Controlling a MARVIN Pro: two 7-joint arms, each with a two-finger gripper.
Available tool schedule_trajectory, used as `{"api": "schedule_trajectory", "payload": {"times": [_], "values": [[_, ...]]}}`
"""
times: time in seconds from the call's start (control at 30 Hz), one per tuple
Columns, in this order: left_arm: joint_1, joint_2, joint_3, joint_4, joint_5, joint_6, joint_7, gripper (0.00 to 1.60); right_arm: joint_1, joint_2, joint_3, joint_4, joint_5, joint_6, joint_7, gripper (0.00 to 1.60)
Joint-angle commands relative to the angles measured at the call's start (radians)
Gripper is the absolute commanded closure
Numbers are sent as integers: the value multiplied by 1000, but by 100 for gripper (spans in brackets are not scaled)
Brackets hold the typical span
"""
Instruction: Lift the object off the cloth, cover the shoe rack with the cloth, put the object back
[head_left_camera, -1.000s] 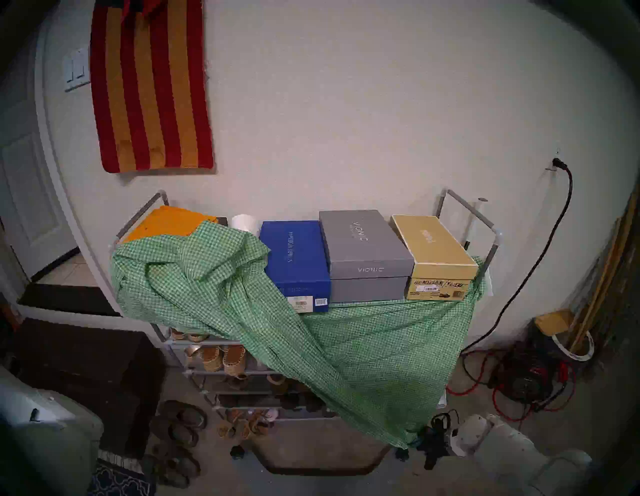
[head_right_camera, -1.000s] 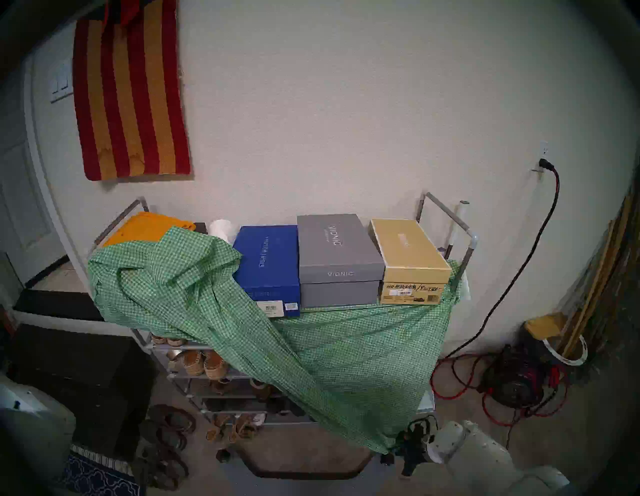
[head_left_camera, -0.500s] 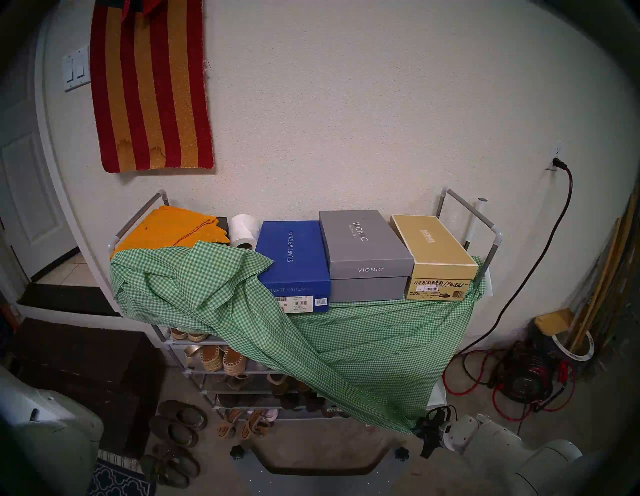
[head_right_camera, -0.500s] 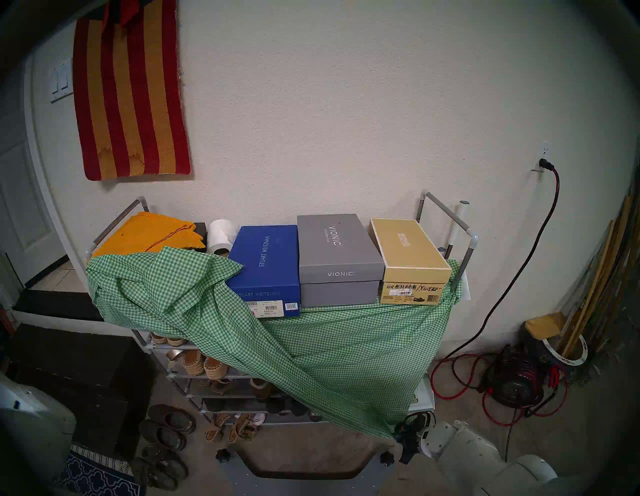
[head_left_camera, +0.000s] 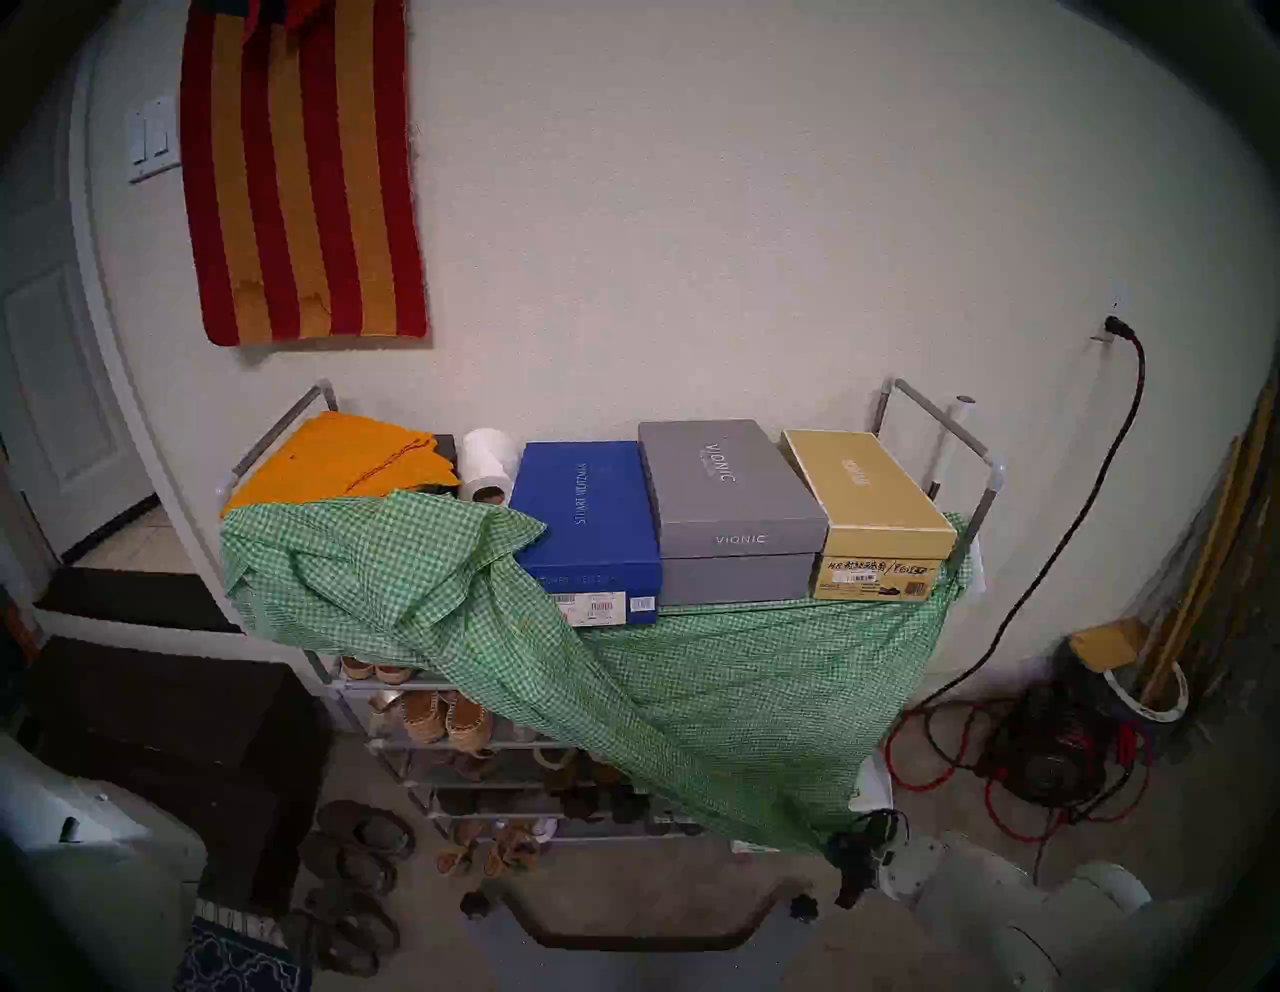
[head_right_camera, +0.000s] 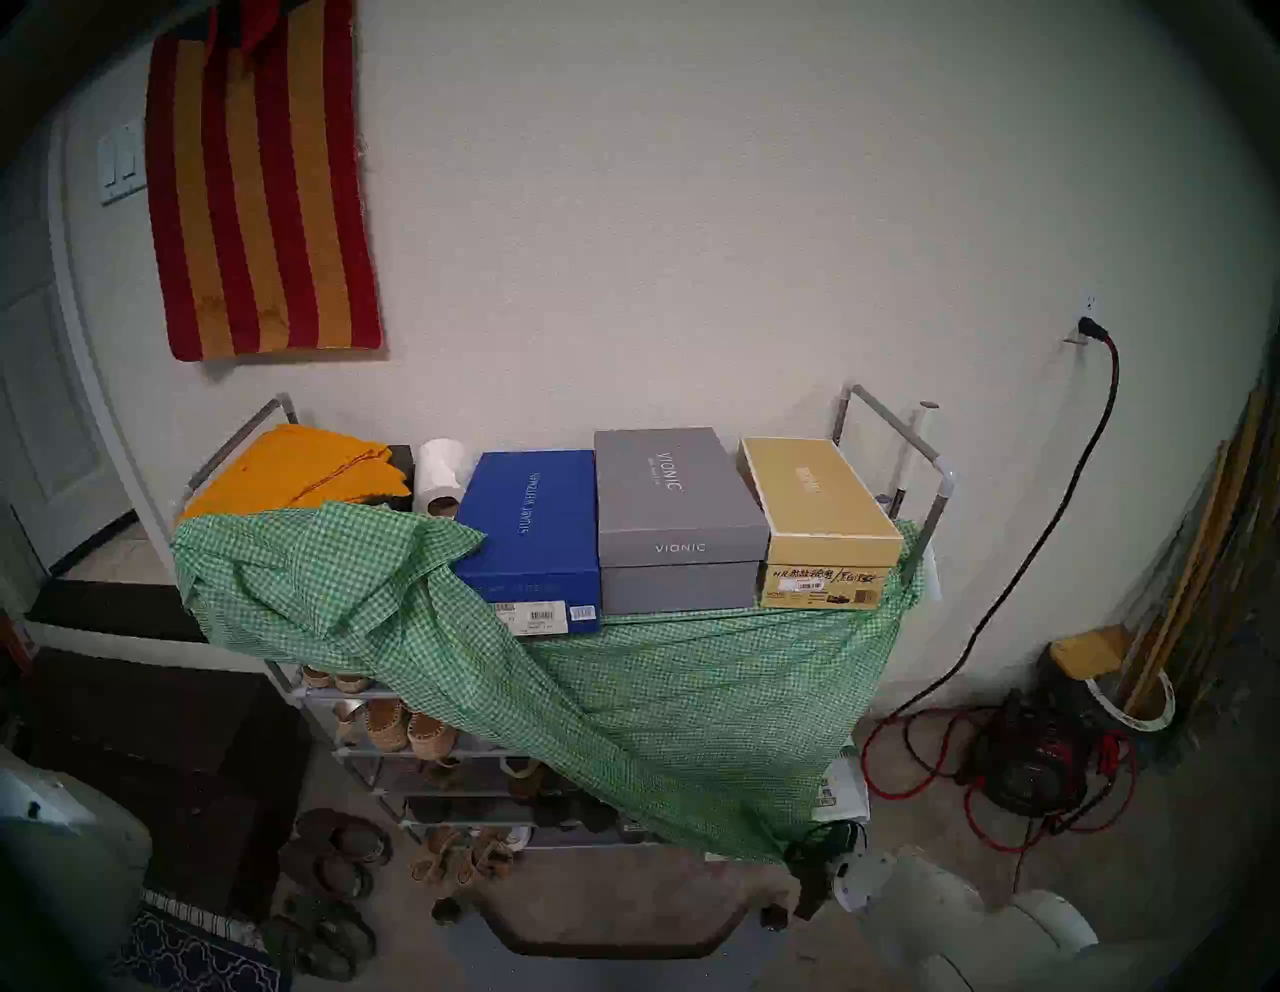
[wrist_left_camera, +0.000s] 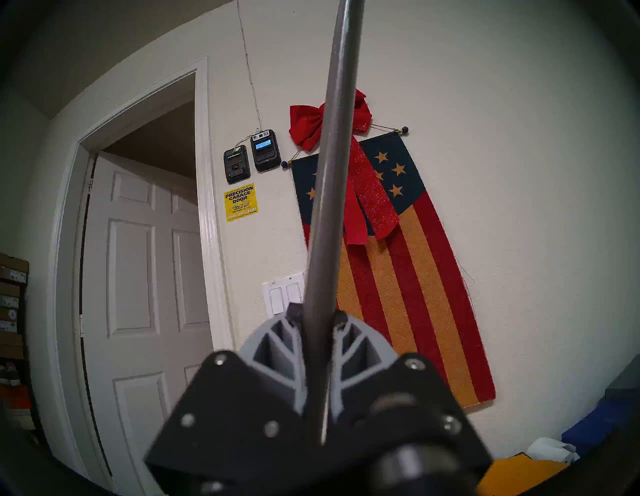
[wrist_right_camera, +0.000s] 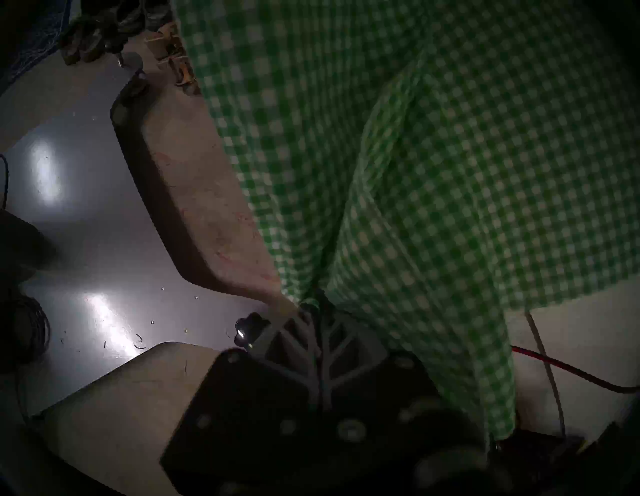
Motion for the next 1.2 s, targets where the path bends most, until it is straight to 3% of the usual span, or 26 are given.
{"api": "schedule_trajectory", "payload": {"times": [0.0,0.03,0.1,0.27,0.33,0.37,0.4,0.43,0.5,0.53,0.73,0.83,1.17], "values": [[-1,1,1,1,3,-1,-5,160,19,-3,27,-14,34,-117,-26,160],[-1,1,1,1,4,-1,-6,160,21,2,35,-9,41,-173,-19,160],[-1,1,1,1,4,-1,-6,160,13,4,37,-38,49,-150,-8,160],[-3,1,1,1,7,-2,-9,160,-9,18,54,-84,95,-273,105,160],[-3,1,1,1,7,-2,-9,160,-14,17,51,-94,105,-265,108,160],[-4,1,1,1,7,-2,-10,160,-9,19,47,-84,112,-285,124,134],[-4,1,1,1,9,-2,-11,160,-7,23,53,-81,123,-310,149,61],[-5,0,1,1,10,-2,-12,160,-8,26,56,-82,131,-322,163,0],[-7,0,1,1,12,-2,-14,160,8,30,60,-65,146,-332,238,0],[-8,0,1,1,14,-1,-16,160,12,30,40,-56,146,-329,207,0],[-17,-2,1,1,26,-1,-26,160,20,40,36,-71,143,-309,326,0],[-17,-2,1,0,27,0,-26,160,-4,47,64,-115,179,-400,345,0],[-18,-3,1,-2,28,0,-20,160,-96,45,136,-297,326,-552,420,0]]}}
